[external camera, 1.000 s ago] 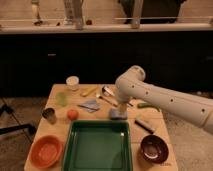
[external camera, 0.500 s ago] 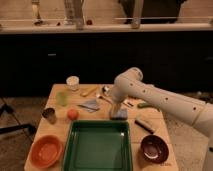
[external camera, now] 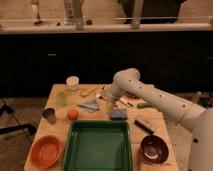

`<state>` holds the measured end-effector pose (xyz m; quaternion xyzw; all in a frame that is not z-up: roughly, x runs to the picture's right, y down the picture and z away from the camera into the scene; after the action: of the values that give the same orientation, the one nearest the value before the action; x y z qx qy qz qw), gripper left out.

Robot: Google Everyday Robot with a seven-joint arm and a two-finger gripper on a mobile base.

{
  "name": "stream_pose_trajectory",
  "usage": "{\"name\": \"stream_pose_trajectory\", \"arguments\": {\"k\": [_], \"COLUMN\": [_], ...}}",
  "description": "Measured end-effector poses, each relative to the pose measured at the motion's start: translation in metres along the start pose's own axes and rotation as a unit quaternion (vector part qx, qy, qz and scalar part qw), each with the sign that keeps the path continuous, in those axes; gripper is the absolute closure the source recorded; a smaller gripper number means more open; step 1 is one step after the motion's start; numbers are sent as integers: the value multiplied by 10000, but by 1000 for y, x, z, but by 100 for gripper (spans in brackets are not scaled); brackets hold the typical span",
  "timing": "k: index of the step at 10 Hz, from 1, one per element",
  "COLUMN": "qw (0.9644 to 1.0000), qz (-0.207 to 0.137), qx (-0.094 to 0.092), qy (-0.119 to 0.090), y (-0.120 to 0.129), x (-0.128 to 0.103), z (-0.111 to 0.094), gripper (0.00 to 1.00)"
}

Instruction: Place towel in metal cup

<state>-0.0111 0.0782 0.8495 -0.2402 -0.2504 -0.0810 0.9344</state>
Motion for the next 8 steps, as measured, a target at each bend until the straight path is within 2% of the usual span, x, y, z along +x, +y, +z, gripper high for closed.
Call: {"name": "stream_pose_trajectory", "arguments": {"k": [4,8], "qw": [9993,9980], "qz": [-232,-314], "qx": [-290,-542], "qy": [-26,-3], "y": [-12,-17], "x": [-17,-17], "z": [40,68], "gripper": [20,20]}}
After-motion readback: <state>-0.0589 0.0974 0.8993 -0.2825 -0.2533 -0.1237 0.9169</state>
